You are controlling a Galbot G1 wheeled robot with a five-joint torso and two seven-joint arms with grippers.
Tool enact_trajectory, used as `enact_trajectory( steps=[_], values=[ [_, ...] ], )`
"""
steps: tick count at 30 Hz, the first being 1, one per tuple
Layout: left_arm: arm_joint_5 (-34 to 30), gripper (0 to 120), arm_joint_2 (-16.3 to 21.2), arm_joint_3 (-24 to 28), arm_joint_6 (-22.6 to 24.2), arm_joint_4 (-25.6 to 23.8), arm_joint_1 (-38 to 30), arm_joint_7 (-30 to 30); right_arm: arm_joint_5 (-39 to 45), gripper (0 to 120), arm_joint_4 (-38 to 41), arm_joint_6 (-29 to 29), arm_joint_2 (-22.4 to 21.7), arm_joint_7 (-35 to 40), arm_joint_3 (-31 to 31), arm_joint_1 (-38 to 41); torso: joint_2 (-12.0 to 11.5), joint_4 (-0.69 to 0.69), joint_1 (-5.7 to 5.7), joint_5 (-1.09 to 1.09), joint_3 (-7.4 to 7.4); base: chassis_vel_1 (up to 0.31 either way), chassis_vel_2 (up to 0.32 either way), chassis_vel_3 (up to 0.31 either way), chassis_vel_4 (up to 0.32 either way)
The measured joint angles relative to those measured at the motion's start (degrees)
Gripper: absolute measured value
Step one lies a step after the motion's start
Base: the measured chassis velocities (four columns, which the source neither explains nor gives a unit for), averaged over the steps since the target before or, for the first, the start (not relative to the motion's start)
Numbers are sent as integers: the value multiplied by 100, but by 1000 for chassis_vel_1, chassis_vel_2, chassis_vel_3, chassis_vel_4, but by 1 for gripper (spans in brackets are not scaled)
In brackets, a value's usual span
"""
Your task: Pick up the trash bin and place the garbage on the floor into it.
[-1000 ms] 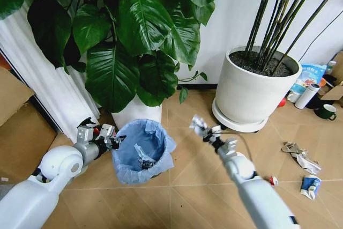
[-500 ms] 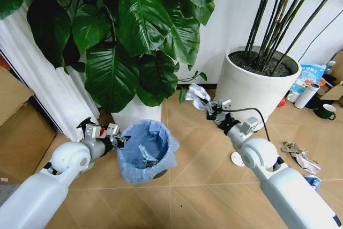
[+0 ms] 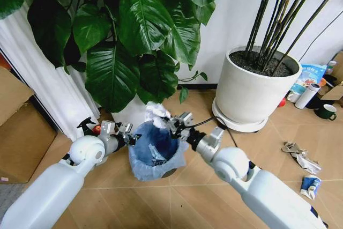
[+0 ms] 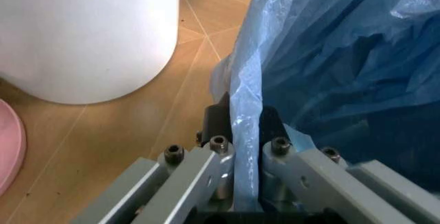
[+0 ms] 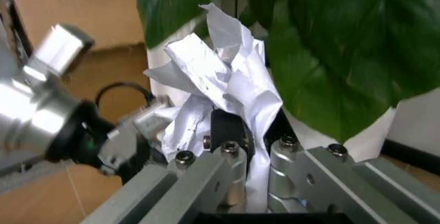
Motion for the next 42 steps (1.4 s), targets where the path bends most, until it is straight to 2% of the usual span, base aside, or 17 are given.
enact_trajectory(
  steps=[2,5,6,8,13,15,17,20,21,26,27,29,37,42],
  values=[
    [-3,0,16,-13,2,-9,1,0,-15,1,-42,-61,1,8,-33,16,0,0,0,0,0,0,0,0,0],
    [-9,0,29,-53,2,-22,11,-1,-37,14,-90,-88,-14,20,-66,17,0,0,0,0,0,0,0,0,0],
    [-9,0,29,-53,2,-22,11,-1,-37,14,-90,-88,-14,20,-66,17,0,0,0,0,0,0,0,0,0],
    [-12,0,16,-75,2,-22,13,-1,-54,24,-137,-91,-11,52,-116,23,0,0,0,0,0,0,0,0,0],
    [-13,0,8,-129,2,-24,26,0,-70,39,-181,-91,11,93,-139,34,0,0,0,0,0,0,0,0,0],
    [-15,0,27,-173,2,-37,63,1,-68,50,-177,-92,9,123,-119,28,0,0,0,0,0,0,0,0,0],
    [-15,0,35,-188,2,-45,76,2,-68,51,-172,-93,5,126,-112,25,0,0,0,0,0,0,0,0,0],
    [-18,0,69,-239,2,-73,115,7,-65,68,-156,-94,-3,143,-99,11,0,0,0,0,0,0,0,0,0],
    [-18,0,69,-239,2,-73,115,7,-65,68,-156,-94,-3,143,-99,11,0,0,0,0,0,0,0,0,0],
    [-24,0,81,-253,2,-85,117,13,-63,90,-128,-98,5,177,-104,6,0,0,0,-1,0,0,0,0,0],
    [-24,0,81,-253,2,-85,117,13,-63,90,-128,-98,5,177,-104,6,0,0,0,-1,0,0,0,0,0],
    [-25,0,81,-254,2,-91,115,14,-62,98,-126,-98,8,190,-102,3,0,0,0,0,0,0,0,0,0],
    [-21,0,73,-314,1,-95,165,14,-45,100,-82,-87,23,308,154,-124,0,0,0,0,0,0,0,0,0],
    [14,0,88,-492,-1,-124,389,17,-103,100,136,-109,-27,690,811,-635,0,1,0,0,-1,0,0,0,0]
  ],
)
